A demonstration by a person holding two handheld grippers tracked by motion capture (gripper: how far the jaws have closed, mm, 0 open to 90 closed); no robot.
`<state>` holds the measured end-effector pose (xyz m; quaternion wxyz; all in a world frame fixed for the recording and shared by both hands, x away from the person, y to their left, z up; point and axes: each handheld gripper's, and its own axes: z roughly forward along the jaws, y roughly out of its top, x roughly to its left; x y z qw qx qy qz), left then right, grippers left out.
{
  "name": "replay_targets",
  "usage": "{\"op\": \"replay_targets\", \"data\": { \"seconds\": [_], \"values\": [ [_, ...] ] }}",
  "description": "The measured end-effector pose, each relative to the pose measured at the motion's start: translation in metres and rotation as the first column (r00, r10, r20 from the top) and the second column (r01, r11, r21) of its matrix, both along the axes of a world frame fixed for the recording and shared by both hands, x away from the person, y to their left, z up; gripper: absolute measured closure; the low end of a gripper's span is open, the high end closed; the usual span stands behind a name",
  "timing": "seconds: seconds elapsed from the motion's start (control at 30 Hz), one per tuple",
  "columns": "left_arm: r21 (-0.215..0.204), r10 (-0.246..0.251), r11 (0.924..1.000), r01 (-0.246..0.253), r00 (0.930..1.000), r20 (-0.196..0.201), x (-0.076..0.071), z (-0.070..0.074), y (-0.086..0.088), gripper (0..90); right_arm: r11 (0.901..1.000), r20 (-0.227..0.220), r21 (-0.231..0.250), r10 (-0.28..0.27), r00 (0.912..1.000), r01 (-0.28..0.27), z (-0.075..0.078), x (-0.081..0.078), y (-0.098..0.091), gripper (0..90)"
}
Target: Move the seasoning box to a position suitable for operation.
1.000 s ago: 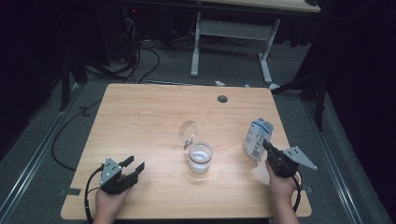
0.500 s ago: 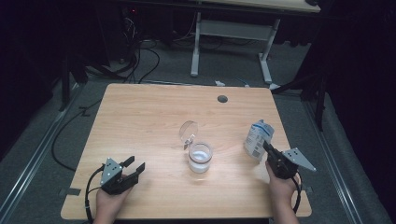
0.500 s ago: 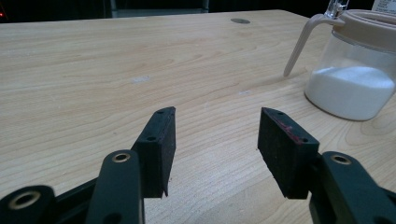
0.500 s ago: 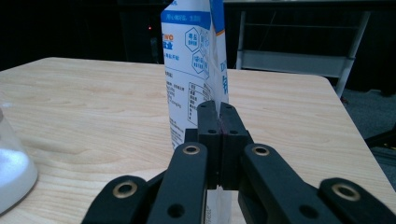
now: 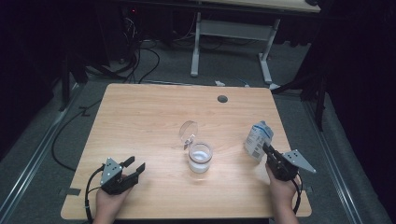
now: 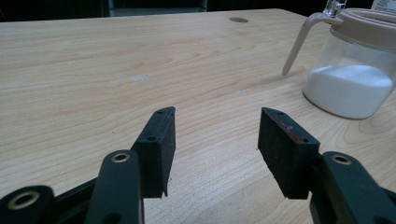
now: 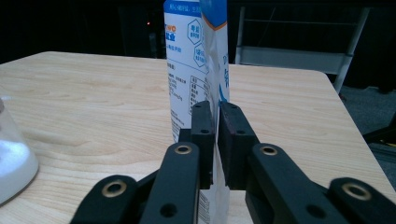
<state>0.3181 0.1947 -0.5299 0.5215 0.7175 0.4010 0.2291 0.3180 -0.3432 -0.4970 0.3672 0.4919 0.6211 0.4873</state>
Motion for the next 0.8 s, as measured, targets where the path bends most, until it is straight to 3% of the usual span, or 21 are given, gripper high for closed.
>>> {"op": "replay_targets", "data": {
  "seconds": [0.47,0.8],
  "values": [
    [0.002,0.000,1.0000,0.000,1.0000,-0.001,0.0000,0.0000,0.0000,47.0,0.9998,-0.020,-0.014,-0.016,0.9997,0.016,-0.0001,0.0012,0.0020,68.2],
    [0.002,-0.003,1.0000,0.003,0.9999,-0.010,0.0009,0.0010,-0.0033,46.8,0.9991,-0.041,-0.042,-0.012,0.9991,0.011,0.0011,0.0006,0.0067,47.3]
  ]
}}
